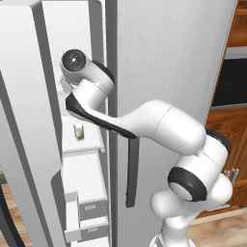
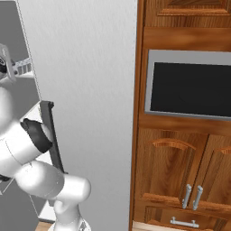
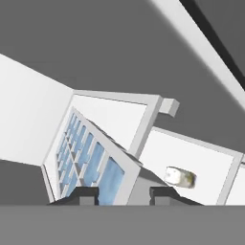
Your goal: Open the freezer door, pick up the ice cube tray from the freezer, and place it on the dining counter.
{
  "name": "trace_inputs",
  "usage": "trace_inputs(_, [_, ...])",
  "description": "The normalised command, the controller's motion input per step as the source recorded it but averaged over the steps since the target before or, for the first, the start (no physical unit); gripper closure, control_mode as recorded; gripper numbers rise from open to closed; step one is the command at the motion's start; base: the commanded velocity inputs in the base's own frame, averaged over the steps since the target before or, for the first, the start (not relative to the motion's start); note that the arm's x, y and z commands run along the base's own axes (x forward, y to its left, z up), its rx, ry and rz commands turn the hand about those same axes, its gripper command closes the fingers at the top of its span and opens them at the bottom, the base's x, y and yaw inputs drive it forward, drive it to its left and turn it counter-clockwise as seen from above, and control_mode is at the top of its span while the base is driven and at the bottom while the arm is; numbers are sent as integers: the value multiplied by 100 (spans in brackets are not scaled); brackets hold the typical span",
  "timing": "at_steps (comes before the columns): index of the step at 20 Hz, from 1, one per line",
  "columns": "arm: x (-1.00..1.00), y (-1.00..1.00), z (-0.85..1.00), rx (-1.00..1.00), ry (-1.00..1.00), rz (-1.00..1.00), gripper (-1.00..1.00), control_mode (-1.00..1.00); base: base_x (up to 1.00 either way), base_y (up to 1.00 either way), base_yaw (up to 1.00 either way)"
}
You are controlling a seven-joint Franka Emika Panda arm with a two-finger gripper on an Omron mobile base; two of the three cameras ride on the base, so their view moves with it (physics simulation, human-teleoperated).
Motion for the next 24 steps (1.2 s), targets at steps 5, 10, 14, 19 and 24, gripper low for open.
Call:
trace_inputs(5, [-24, -1, 4, 0, -1, 14, 100, -100, 0, 0, 0])
trace_inputs(10, [-37, -2, 28, 0, 0, 8, 100, -100, 0, 0, 0])
trace_inputs(14, [-33, -9, 39, 0, 0, 4, 100, -100, 0, 0, 0])
trace_inputs(19, [-37, -29, 21, 0, 0, 9, 100, -100, 0, 0, 0])
trace_inputs(24, [-51, -35, 10, 0, 0, 11, 100, -100, 0, 0, 0])
